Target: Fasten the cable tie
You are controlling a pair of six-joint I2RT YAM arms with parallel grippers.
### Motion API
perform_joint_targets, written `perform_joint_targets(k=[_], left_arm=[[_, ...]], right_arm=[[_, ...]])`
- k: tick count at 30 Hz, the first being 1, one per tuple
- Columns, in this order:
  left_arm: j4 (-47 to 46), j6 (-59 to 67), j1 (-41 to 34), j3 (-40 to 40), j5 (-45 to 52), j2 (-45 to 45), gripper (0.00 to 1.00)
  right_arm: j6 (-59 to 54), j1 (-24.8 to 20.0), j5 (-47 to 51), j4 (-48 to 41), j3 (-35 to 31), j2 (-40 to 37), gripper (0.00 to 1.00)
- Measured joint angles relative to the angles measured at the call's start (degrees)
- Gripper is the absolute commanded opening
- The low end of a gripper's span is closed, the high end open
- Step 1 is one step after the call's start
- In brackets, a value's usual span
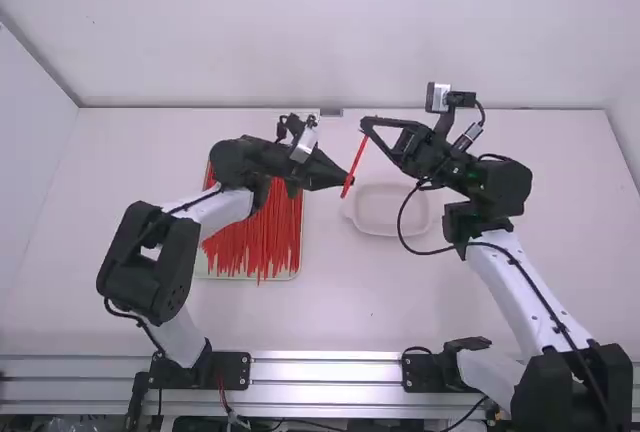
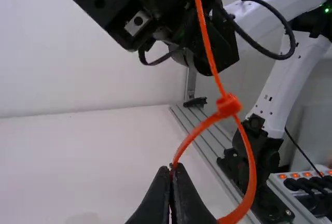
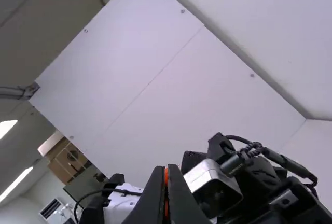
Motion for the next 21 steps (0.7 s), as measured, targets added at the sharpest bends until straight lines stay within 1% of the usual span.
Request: perform_joint_targets(k=[6,10,21], left_arm=[[0.17,1.68,0.00,-0.42,-1.68,-0.24,0.02],[0.17,2.23,0.00,-1.07,-2.49,-0.90,0.02],[0.33,4.72,-0.02,-2.14,-4.28,-1.07,0.02]], right_arm=[[0.46,0.00,-1.16,-0.94,2.08,0.00,0.00],[0.35,-0.13,-2.01,-3.21,3.58,0.00,0.00],[0.44,-2.67,-4.61,-3.58,4.70,0.17,0.00]])
